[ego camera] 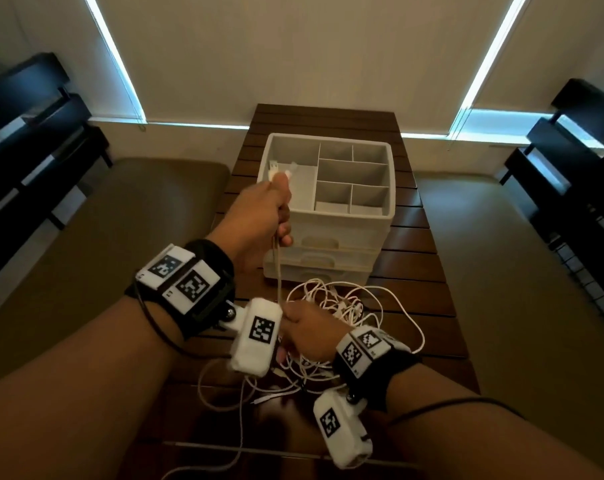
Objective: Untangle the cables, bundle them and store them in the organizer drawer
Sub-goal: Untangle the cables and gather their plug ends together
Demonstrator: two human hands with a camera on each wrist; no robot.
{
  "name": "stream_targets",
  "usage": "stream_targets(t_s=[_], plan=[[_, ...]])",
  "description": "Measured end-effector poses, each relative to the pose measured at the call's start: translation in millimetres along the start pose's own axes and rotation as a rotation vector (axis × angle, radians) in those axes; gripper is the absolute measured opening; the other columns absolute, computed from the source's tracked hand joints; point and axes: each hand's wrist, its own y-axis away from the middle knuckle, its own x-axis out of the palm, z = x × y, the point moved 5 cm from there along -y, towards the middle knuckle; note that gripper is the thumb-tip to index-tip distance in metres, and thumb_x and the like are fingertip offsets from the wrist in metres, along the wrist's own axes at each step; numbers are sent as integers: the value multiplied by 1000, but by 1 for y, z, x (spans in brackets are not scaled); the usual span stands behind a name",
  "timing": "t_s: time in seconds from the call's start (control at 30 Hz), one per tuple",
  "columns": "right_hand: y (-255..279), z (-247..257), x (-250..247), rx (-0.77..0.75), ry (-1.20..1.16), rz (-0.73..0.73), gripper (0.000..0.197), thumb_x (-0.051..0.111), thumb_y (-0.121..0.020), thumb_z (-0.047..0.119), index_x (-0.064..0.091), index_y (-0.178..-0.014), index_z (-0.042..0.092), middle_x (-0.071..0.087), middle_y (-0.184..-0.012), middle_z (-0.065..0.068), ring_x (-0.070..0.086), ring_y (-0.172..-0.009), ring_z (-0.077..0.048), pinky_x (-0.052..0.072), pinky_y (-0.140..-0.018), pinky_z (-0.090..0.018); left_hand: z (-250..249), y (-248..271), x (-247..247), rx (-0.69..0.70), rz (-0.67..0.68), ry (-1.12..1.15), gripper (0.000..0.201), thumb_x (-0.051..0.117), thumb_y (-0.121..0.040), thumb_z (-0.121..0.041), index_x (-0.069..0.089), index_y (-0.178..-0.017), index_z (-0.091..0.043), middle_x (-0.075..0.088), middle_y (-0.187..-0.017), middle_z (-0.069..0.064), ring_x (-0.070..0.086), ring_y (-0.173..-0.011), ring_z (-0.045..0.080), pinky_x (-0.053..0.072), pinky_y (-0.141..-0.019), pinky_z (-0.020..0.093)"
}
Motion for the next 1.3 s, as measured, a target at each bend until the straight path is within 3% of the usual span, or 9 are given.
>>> stream_targets(t_s=[0.13,0.23,0.47,0.63,0.83,0.97,1.07,1.17,1.3], plan=[[-3,-11,7,43,281,135,25,50,-98,25,63,-107,6,65,-82,5,64,-73,-18,48,-58,-20,-14,-2,-11,120,-49,-487,38,37,-102,-44,47,-74,-20,41,-58,-5,34,-51,11,31,-46,26],[-7,-11,-12,-44,662,24,18,55,-93,23,66,-104,13,66,-102,-6,62,-94,-22,51,-81,-33,-4,2,-14,116,8,-832,42,33,-103,-43,47,-71,-19,44,-65,-3,37,-56,13,30,-51,28],[9,-33,-87,85,482,-447,18,55,-94,28,63,-84,16,63,-80,-4,60,-79,-21,44,-70,-30,5,1,-48,154,-11,-1337,27,45,-97,-51,53,-85,-28,58,-78,-5,52,-69,8,34,-58,29],[4,22,-78,-184,450,-415,10,58,-92,22,65,-87,17,64,-80,0,58,-73,-14,46,-67,-29,46,9,-4,82,295,-1119,24,67,-86,-46,66,-82,-22,67,-75,-3,62,-69,14,51,-66,34],[18,-23,-85,7,329,-244,10,59,-90,14,58,-80,18,62,-78,-1,56,-68,-11,47,-68,-30,24,3,-28,53,-4,-1020,28,64,-91,-36,65,-67,-21,56,-61,0,48,-55,12,35,-53,27],[24,-41,-100,69,398,-383,17,60,-90,22,57,-73,26,64,-75,2,60,-68,-15,51,-70,-36,10,0,-60,56,-175,-1361,12,68,-84,-29,69,-76,-20,66,-76,5,58,-68,22,43,-60,29],[20,-5,-98,-82,416,-454,14,57,-93,20,64,-83,14,67,-76,-3,63,-70,-14,50,-67,-31,23,6,-35,124,-73,-1342,19,66,-86,-42,66,-87,-23,63,-81,-1,57,-69,14,43,-60,28],[15,23,-93,-201,331,-421,18,56,-94,18,61,-78,25,65,-69,3,56,-53,1,43,-53,-15,41,14,4,147,126,-1100,32,60,-90,-47,55,-67,-27,55,-62,-4,51,-57,13,38,-56,27],[16,14,-101,-141,280,-410,13,58,-94,23,61,-81,22,64,-71,4,56,-59,-3,45,-58,-19,32,15,-1,102,54,-884,36,62,-92,-37,53,-60,-21,52,-59,-2,45,-53,13,37,-54,26]])
